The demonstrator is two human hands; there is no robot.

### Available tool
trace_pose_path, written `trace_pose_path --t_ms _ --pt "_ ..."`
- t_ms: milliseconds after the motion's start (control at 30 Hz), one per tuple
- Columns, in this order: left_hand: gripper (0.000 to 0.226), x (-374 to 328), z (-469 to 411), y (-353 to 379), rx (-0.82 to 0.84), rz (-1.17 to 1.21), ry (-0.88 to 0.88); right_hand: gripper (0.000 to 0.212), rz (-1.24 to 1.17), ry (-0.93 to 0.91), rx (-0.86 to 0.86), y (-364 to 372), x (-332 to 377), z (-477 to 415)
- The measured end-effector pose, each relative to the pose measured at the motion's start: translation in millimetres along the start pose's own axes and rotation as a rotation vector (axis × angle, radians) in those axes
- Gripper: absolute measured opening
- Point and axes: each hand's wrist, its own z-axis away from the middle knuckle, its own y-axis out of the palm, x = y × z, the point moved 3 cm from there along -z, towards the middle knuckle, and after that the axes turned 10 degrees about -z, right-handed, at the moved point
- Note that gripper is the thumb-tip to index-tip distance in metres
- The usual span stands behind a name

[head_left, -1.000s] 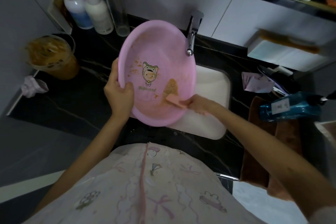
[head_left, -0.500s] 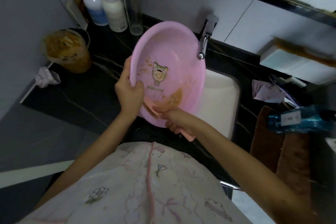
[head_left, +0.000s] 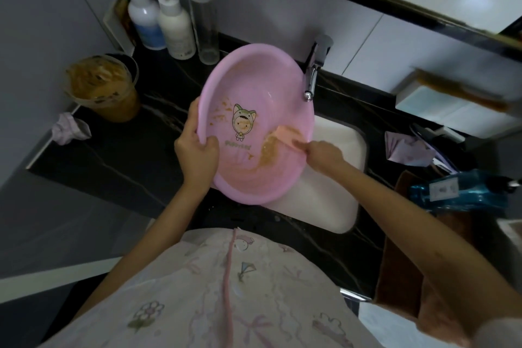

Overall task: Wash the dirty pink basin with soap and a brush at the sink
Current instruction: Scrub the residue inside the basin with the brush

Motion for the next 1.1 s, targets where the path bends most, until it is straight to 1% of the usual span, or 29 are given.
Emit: trace_pose_path --t_ms 33,133,200,233,267,333,367,433,467,500,533,567,600,667,700,800,833,867,933,1033,1067,1100 --pt "0.072 -0.3 -0.1 -0.2 0.000 -0.003 0.001 0.046 0.098 -0.048 -0.073 -10.5 0.5 -7.0" --pt "0.072 -2.9 0.3 0.5 0.009 -0.001 0.016 0.053 0.279 -0.127 -0.203 -34.9 3.3 -16.9" --pt "0.073 -2.6 0.1 -0.6 0.009 -0.003 0.002 0.060 0.323 -0.127 -0.225 -40.3 0.1 -13.0" --pt "0.073 -2.2 -0.4 -0.9 0.003 -0.007 -0.002 0.062 0.331 -0.114 -0.204 -38.3 -3.4 -10.0" --pt "0.073 -1.9 -0.7 -1.2 0.000 -0.012 -0.002 0.064 0.327 -0.105 -0.162 -32.8 -7.7 -7.0" --pt "0.072 -3.1 -0.8 -0.4 0.001 -0.015 -0.006 0.062 0.210 -0.080 -0.002 -10.8 -11.8 -1.6" --pt "0.072 -4.3 -0.5 -0.1 0.004 -0.016 -0.007 0.056 0.098 -0.076 0.096 2.9 -10.6 3.9" --pt "0.072 -6.2 0.1 0.0 0.002 -0.019 -0.006 0.042 -0.276 -0.015 0.312 23.7 -3.9 21.5" --pt "0.072 -6.3 0.2 0.3 0.001 -0.021 -0.006 0.038 -0.427 0.018 0.410 28.4 -2.5 28.5" --pt "0.072 -6.3 0.2 0.4 0.001 -0.019 -0.006 0.036 -0.519 0.033 0.489 28.4 -2.3 32.6" --pt "0.073 -6.2 0.6 0.5 0.001 -0.016 -0.008 0.036 -0.527 0.032 0.531 25.0 -3.7 31.9" --pt "0.073 -6.5 0.8 0.3 -0.001 -0.014 -0.012 0.037 -0.490 0.025 0.529 20.1 -5.2 25.1" --pt "0.074 -6.8 0.8 -0.1 -0.001 -0.016 -0.018 0.038 -0.460 0.019 0.475 11.6 -5.9 15.2" --pt "0.074 -7.2 0.5 -0.8 0.003 -0.021 -0.027 0.043 -0.424 0.072 0.265 -12.0 -5.9 -10.0" --pt "0.075 -7.3 0.7 -1.0 0.009 -0.022 -0.029 0.047 -0.355 0.071 0.156 -23.1 -6.6 -22.3" --pt "0.074 -8.9 0.6 -1.6 0.015 -0.024 -0.027 0.041 0.106 -0.090 -0.025 -52.9 0.7 -40.0" --pt "0.074 -9.1 0.8 -2.3 0.016 -0.028 -0.026 0.041 0.173 -0.122 -0.058 -57.9 4.4 -36.2" --pt "0.074 -8.6 0.4 -2.6 0.017 -0.034 -0.024 0.041 0.167 -0.121 -0.070 -56.6 3.8 -34.1" --pt "0.074 -6.9 -0.5 -2.3 0.016 -0.042 -0.018 0.044 0.004 -0.065 -0.034 -37.8 -0.7 -27.1" --pt "0.073 -9.2 0.8 -1.6 0.008 -0.032 -0.020 0.058 -0.359 0.044 0.146 8.3 5.0 -9.0" --pt "0.073 -11.1 0.9 -1.1 0.008 -0.031 -0.013 0.060 -0.476 0.069 0.183 19.3 8.8 0.8" --pt "0.073 -12.2 0.8 -0.9 0.006 -0.032 -0.006 0.056 -0.561 0.076 0.229 29.0 12.3 10.6"
